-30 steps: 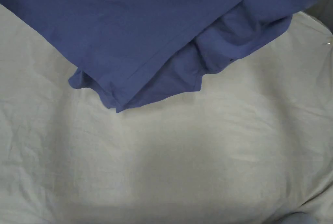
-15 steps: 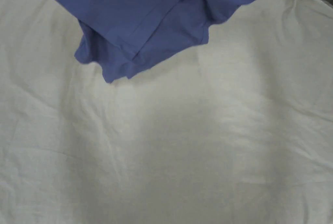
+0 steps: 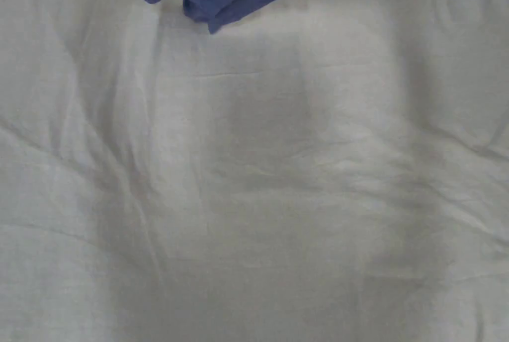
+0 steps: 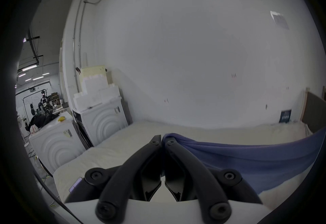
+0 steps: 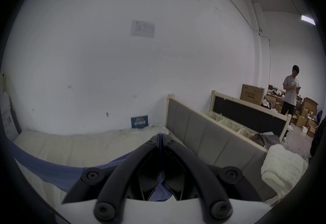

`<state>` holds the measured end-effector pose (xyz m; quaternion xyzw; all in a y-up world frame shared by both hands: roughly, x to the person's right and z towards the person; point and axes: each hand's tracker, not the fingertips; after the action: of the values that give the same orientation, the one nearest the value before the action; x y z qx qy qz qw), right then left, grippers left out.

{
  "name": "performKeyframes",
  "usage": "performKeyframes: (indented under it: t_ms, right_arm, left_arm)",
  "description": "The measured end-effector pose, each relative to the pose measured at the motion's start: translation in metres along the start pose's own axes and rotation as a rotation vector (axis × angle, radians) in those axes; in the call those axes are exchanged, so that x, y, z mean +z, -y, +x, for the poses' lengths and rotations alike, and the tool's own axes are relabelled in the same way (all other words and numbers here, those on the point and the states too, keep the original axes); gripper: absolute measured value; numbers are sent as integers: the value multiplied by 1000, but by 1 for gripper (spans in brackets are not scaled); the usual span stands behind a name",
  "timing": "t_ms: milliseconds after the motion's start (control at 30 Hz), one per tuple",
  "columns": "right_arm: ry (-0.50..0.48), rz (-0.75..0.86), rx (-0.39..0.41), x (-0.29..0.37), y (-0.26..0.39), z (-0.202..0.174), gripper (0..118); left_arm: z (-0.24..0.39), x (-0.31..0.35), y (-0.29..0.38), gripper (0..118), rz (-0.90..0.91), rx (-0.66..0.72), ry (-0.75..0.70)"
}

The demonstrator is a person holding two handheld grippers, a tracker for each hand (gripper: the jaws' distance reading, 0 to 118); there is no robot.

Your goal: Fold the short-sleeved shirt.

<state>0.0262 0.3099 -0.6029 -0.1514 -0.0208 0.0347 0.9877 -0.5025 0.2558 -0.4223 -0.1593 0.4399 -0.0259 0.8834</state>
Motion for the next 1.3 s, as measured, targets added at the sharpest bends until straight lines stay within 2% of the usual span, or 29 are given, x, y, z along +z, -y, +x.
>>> performKeyframes:
  t_ms: [267, 400, 533, 667, 833, 900, 1000, 1133, 1167, 1233, 1300]
  right_arm:
    - [-54, -241, 4, -18, 135, 5, 2]
    - [-56, -350, -28, -7, 204, 26, 2]
    - [-44, -438, 5, 22, 268, 47, 2]
    - [-63, -508, -99, 51, 320, 76, 2]
    - [-53, -524, -166, 97, 352, 105, 2]
    - [-78, -523, -197, 114, 356, 118, 2]
    - [-98, -516, -204, 137, 358, 131, 2]
    - [-100, -494, -153, 169, 361, 142, 2]
    - [-97, -493, -165, 176, 364, 147, 2]
    - [-105, -501, -283, 188, 371, 161, 2]
    - [-103, -506, -310, 200, 381, 168, 2]
  left_arm:
    - [13, 0, 120, 0, -212, -18, 72]
    - [-4, 15, 180, 0, -314, -6, 97]
    - [-32, 39, 229, 0, -414, 43, 99]
    - [-60, 66, 271, 0, -452, 71, 103]
    - [-88, 109, 313, 0, -506, 108, 127]
    - [-101, 124, 324, 0, -520, 130, 152]
    - [-120, 140, 338, 0, -527, 120, 189]
    - [-145, 161, 351, 0, -524, 165, 205]
    - [-150, 165, 353, 0, -525, 175, 206]
    - [-164, 176, 357, 0, -519, 207, 218]
    - [-171, 188, 361, 0, -515, 221, 221]
